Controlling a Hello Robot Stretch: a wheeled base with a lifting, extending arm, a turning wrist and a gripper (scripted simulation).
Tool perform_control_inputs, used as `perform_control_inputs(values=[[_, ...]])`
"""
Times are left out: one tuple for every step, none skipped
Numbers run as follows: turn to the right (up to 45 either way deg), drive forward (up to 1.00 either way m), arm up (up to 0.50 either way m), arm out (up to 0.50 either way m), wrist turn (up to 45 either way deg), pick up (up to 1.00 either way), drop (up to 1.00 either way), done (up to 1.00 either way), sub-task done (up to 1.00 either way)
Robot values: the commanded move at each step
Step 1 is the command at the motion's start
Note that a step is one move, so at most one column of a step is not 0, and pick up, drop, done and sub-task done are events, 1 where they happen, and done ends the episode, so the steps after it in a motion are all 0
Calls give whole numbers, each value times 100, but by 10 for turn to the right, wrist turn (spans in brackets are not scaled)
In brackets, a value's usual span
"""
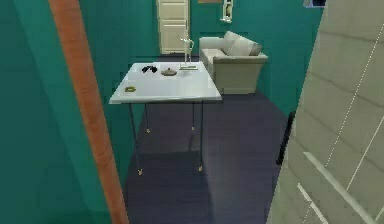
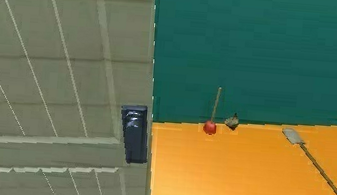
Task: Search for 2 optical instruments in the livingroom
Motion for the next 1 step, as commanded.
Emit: perform_control_inputs(values=[[90,0,0,0,0,0,0,0,0]])
